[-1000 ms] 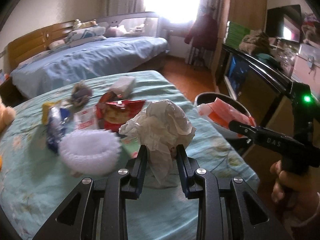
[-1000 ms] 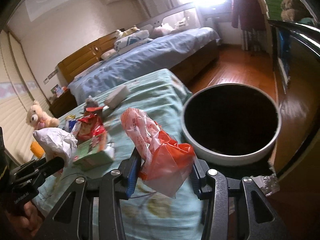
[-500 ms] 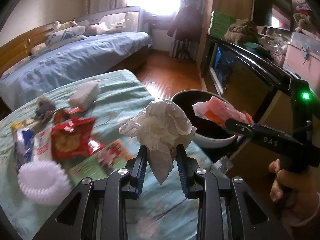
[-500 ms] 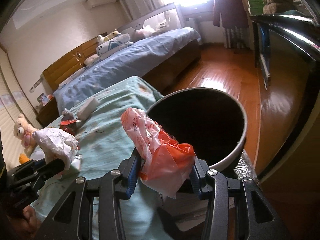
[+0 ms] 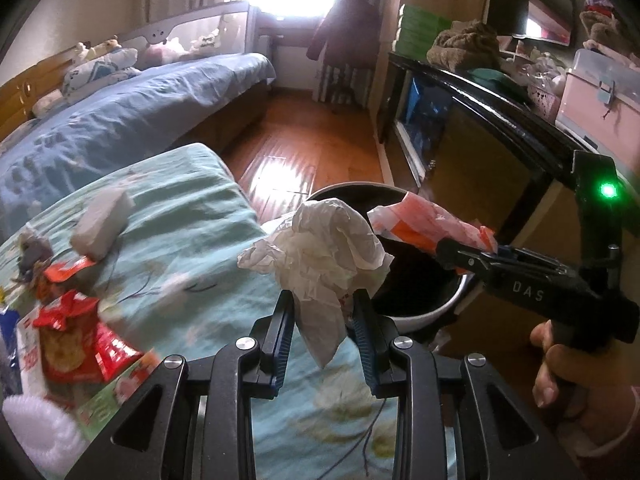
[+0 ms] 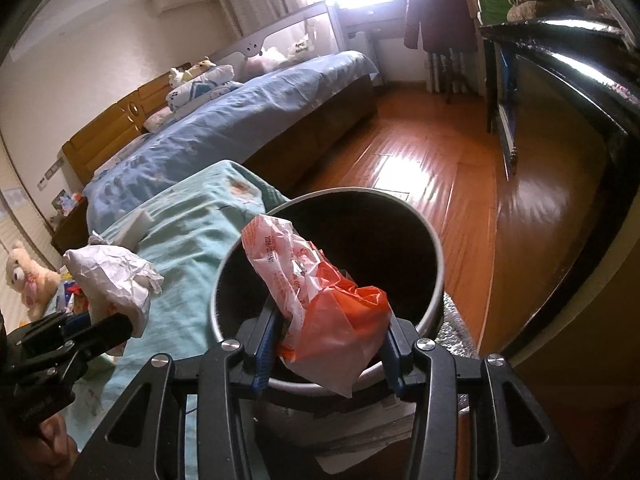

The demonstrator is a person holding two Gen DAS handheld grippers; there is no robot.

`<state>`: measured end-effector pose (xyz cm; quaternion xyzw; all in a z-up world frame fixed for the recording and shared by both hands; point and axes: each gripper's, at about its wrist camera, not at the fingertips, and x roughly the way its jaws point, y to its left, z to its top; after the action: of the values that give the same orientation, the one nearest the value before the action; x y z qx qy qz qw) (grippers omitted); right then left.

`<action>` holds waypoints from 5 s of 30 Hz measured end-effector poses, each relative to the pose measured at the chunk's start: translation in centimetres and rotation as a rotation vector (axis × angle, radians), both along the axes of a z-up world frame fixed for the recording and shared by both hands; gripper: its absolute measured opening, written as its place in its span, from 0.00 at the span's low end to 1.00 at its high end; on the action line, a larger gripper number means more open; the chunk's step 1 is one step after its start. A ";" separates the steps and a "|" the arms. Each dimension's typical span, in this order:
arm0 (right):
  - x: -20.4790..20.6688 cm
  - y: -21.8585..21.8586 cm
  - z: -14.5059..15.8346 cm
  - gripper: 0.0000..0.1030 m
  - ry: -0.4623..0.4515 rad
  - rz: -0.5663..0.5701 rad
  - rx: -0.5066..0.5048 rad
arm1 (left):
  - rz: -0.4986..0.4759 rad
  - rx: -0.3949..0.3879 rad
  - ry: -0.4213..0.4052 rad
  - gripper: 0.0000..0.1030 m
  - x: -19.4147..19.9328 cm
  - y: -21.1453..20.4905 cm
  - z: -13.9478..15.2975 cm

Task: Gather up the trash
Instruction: 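Carry the tissue and the plastic bag over the black bin with both tools, then open both tools to drop the tissue and bag into the bin, then grasp white mesh net with left tool while right tool grasps green milk carton, then carry the mesh net and milk carton over the black bin with both tools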

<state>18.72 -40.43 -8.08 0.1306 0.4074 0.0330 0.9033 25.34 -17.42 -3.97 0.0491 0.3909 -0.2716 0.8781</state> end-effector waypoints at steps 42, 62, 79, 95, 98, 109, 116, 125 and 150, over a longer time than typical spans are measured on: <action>1.3 -0.4 0.5 0.79 -0.011 -0.014 0.079 | 0.026 -0.014 0.012 0.67 -0.7 -0.8 -1.1; -3.2 9.8 1.4 0.85 -0.030 0.169 0.151 | 0.259 -0.064 -0.019 0.68 -11.8 12.4 0.1; -4.8 15.9 0.8 0.85 0.000 0.319 0.134 | 0.408 -0.131 0.020 0.69 -12.4 19.3 0.9; -4.1 19.5 0.2 0.86 0.025 0.428 0.122 | 0.368 -0.180 0.034 0.25 -8.1 20.5 -1.1; -3.7 20.9 -0.1 0.86 0.032 0.450 0.098 | 0.386 -0.195 0.035 0.24 -8.6 21.4 -1.1; -2.2 25.5 -0.9 0.93 0.047 0.503 -0.051 | 0.434 -0.236 0.052 0.24 -10.0 23.7 -1.2; -2.5 23.9 -0.3 0.88 0.004 0.487 -0.035 | 0.408 -0.235 0.047 0.24 -9.9 22.8 -0.8; -3.0 19.2 1.0 0.88 -0.026 0.389 0.011 | 0.321 -0.220 0.051 0.24 -9.5 19.2 -0.6; -2.4 6.8 1.3 0.88 -0.032 0.151 0.056 | 0.155 -0.158 0.053 0.25 -5.0 8.4 -0.1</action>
<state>16.35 -33.61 -6.74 0.1241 0.4005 0.1145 0.9006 20.39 -9.03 -4.04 -0.0577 0.3940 -0.2340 0.8870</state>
